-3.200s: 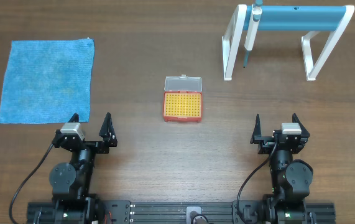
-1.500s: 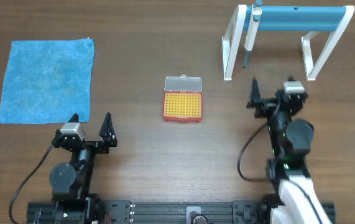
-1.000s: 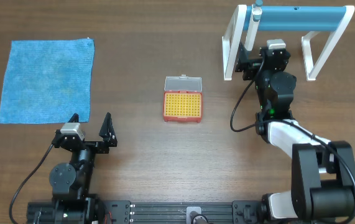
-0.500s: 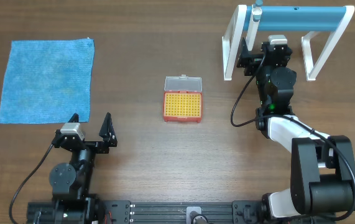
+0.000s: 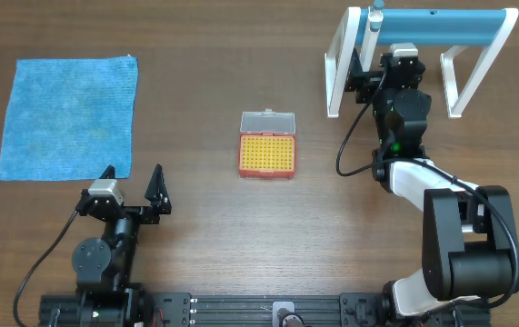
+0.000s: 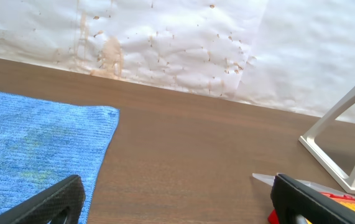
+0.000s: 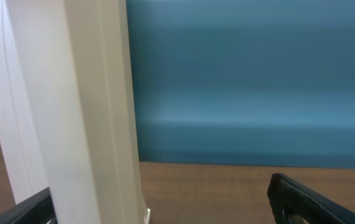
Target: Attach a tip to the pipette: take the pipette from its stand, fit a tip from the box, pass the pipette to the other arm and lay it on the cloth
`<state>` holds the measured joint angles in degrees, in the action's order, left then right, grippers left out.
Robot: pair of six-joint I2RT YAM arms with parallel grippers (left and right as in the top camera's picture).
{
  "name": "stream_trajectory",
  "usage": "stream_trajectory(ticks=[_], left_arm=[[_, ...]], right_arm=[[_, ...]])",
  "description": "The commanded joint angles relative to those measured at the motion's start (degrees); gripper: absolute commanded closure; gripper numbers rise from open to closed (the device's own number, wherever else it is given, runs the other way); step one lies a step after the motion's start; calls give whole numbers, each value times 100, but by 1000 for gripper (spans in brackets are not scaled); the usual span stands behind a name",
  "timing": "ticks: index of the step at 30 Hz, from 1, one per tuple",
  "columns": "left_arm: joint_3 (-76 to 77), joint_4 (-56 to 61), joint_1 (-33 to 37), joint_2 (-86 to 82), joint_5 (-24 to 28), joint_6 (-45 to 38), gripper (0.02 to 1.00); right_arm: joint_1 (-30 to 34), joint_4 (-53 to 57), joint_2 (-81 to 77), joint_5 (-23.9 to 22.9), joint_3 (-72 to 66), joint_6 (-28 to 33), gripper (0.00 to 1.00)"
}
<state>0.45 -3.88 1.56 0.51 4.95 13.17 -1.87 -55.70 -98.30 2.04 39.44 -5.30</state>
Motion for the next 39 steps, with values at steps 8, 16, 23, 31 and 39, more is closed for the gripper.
stream_trajectory(ticks=[8, 16, 23, 31, 39], left_arm=[[-13, -39, -9, -26, 0, -11, 53], [-13, -39, -9, -26, 0, -9, 53], [-13, -39, -9, -26, 0, -11, 53], [-13, -39, -9, -26, 0, -11, 53], [-13, -39, -9, -26, 0, -11, 53]], right_arm=[[33, 199, -168, -286, 319, -2, 51], [28, 184, -188, -258, 341, -4, 316], [28, 116, -188, 59, 341, -7, 919], [17, 605, 413, 59, 321, -7, 921], [-13, 149, 1043, 61, -201, -7, 919]])
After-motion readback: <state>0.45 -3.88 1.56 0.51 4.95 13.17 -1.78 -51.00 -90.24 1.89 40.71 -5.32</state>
